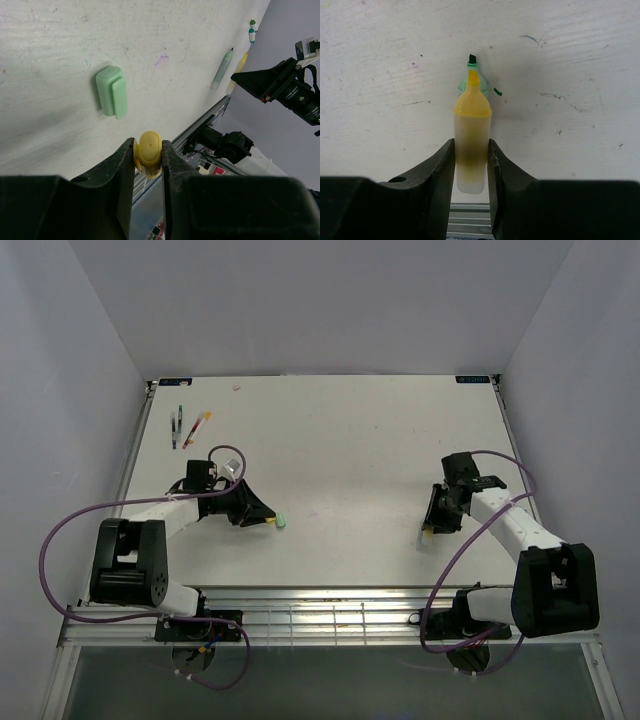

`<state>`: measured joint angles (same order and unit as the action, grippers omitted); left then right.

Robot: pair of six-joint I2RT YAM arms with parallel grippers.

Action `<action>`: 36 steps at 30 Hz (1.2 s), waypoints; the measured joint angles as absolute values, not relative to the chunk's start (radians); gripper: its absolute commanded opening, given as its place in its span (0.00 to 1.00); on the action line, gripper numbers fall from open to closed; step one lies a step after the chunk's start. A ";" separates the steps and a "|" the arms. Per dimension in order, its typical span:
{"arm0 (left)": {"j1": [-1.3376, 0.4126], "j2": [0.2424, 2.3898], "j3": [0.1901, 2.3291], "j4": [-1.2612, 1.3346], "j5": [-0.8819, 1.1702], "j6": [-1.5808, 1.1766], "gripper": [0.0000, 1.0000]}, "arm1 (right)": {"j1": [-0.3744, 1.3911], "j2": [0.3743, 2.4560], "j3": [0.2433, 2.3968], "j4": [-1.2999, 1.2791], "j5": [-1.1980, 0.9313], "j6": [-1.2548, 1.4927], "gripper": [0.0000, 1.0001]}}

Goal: Open the pen caps

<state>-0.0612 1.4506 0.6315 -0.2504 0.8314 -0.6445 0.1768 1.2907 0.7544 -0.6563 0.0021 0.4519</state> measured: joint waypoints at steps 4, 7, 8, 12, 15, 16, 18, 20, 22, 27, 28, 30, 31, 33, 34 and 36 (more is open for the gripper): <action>-0.061 1.465 0.622 -0.234 0.839 -0.645 0.06 | 0.151 1.263 0.737 -0.657 0.010 0.445 0.08; -0.061 1.495 0.609 -0.215 0.844 -0.647 0.06 | 0.133 1.263 0.734 -0.656 0.014 0.436 0.08; -0.061 1.506 0.605 -0.210 0.846 -0.648 0.08 | 0.127 1.265 0.731 -0.654 0.016 0.431 0.08; -0.061 1.533 0.595 -0.201 0.848 -0.651 0.13 | 0.110 1.292 0.722 -0.651 0.024 0.409 0.08; -0.061 1.545 0.595 -0.188 0.854 -0.652 0.18 | 0.096 1.320 0.721 -0.644 0.030 0.393 0.08; -0.061 1.550 0.595 -0.183 0.854 -0.653 0.19 | 0.091 1.325 0.721 -0.640 0.031 0.388 0.08; -0.061 1.557 0.595 -0.177 0.855 -0.653 0.22 | 0.082 1.328 0.714 -0.625 0.035 0.381 0.08; -0.061 1.564 0.595 -0.173 0.855 -0.653 0.24 | 0.072 1.331 0.706 -0.619 0.039 0.376 0.08; -0.061 1.571 0.595 -0.171 0.854 -0.653 0.27 | 0.068 1.334 0.701 -0.617 0.039 0.371 0.08; -0.061 1.590 0.595 -0.171 0.850 -0.651 0.30 | 0.065 1.353 0.688 -0.594 0.034 0.362 0.08; -0.061 1.592 0.595 -0.172 0.844 -0.651 0.31 | 0.065 1.359 0.688 -0.591 0.030 0.361 0.08; -0.061 1.594 0.595 -0.179 0.822 -0.646 0.33 | 0.065 1.362 0.689 -0.584 0.024 0.359 0.08; -0.061 1.594 0.596 -0.184 0.812 -0.645 0.34 | 0.065 1.363 0.689 -0.580 0.022 0.359 0.08; -0.061 1.596 0.598 -0.192 0.792 -0.643 0.38 | 0.065 1.365 0.690 -0.577 0.019 0.359 0.08; -0.061 1.599 0.601 -0.195 0.785 -0.643 0.38 | 0.065 1.366 0.690 -0.575 0.017 0.359 0.08; -0.061 1.611 0.612 -0.199 0.773 -0.643 0.41 | 0.065 1.369 0.691 -0.571 0.006 0.359 0.08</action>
<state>-0.0612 1.6112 0.6117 -0.1993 0.7727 -0.6426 0.0650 1.3689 0.6914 -0.5713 0.0063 0.3588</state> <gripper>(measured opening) 0.387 0.340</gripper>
